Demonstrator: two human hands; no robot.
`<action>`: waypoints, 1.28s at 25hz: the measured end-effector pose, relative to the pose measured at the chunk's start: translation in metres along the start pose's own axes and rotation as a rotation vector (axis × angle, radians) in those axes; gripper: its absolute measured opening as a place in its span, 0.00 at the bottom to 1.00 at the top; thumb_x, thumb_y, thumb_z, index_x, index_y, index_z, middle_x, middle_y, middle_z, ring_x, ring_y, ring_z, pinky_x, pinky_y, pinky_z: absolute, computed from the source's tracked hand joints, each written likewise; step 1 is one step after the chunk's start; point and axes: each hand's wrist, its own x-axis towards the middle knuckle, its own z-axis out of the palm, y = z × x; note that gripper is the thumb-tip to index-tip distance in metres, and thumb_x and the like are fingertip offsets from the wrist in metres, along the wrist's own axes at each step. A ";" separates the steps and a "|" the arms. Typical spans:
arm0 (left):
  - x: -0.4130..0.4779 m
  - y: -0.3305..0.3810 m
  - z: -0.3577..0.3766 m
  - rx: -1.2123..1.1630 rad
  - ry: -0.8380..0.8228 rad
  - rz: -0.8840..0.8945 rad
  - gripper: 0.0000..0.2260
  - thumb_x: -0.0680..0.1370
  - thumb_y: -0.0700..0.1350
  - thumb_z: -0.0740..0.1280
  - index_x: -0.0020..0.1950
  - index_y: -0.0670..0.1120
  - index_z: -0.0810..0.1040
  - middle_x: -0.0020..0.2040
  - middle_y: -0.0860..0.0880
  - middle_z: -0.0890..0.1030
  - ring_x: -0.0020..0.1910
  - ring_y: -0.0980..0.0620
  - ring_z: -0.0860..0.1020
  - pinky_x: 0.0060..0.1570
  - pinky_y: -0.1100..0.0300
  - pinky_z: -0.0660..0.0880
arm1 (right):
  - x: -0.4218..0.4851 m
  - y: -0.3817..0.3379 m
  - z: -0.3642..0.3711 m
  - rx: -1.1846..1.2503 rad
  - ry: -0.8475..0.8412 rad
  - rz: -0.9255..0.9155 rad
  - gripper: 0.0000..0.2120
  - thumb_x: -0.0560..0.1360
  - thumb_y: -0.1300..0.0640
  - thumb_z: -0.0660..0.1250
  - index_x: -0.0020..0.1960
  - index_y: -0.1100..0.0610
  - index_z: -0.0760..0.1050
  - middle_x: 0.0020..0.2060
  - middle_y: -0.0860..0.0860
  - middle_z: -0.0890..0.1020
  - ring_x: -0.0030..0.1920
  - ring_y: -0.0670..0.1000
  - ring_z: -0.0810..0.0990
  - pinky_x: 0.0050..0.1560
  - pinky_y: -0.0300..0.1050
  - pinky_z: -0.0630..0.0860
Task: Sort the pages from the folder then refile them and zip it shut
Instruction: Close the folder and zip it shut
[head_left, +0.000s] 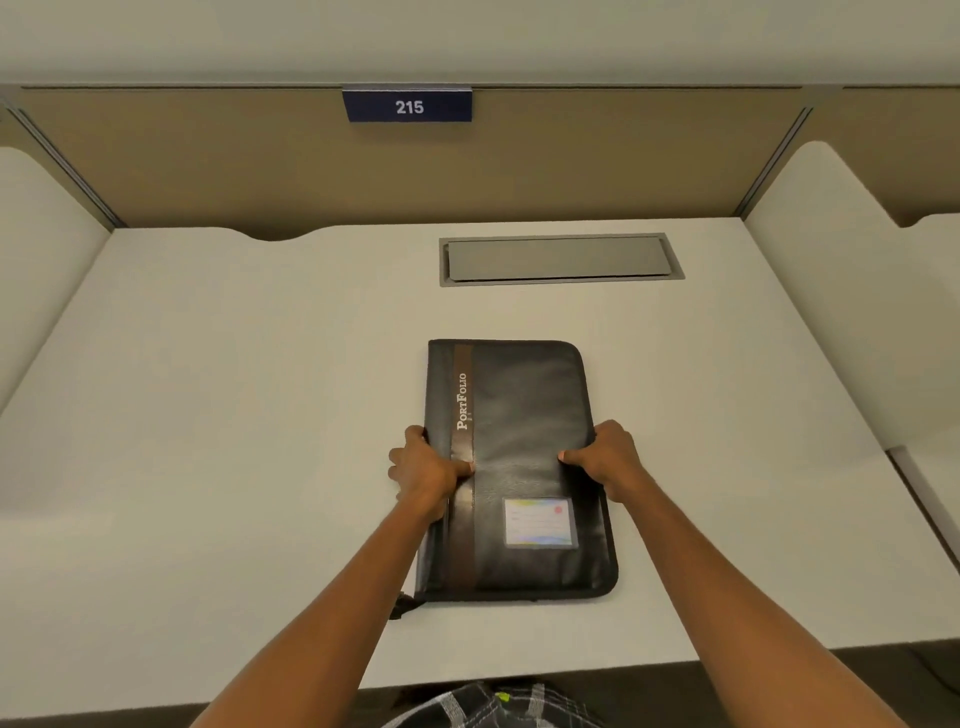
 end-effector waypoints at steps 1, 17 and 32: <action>0.002 0.000 -0.003 -0.008 0.005 0.005 0.41 0.65 0.45 0.86 0.72 0.49 0.68 0.65 0.41 0.72 0.64 0.38 0.73 0.63 0.40 0.77 | 0.001 -0.004 0.002 0.005 0.002 -0.010 0.34 0.61 0.48 0.85 0.59 0.56 0.73 0.58 0.57 0.78 0.51 0.58 0.81 0.49 0.55 0.84; 0.154 0.040 -0.165 -0.038 0.067 0.002 0.40 0.66 0.44 0.85 0.73 0.48 0.69 0.66 0.41 0.77 0.61 0.39 0.78 0.60 0.40 0.80 | 0.036 -0.201 0.110 0.154 -0.057 -0.107 0.32 0.59 0.51 0.84 0.57 0.56 0.73 0.56 0.55 0.78 0.52 0.58 0.80 0.53 0.56 0.83; 0.236 0.041 -0.195 0.138 0.057 -0.025 0.40 0.66 0.47 0.86 0.72 0.43 0.72 0.65 0.40 0.78 0.62 0.37 0.78 0.60 0.42 0.80 | 0.053 -0.257 0.155 0.094 -0.054 -0.121 0.29 0.68 0.57 0.81 0.63 0.56 0.71 0.60 0.57 0.77 0.56 0.57 0.79 0.56 0.54 0.82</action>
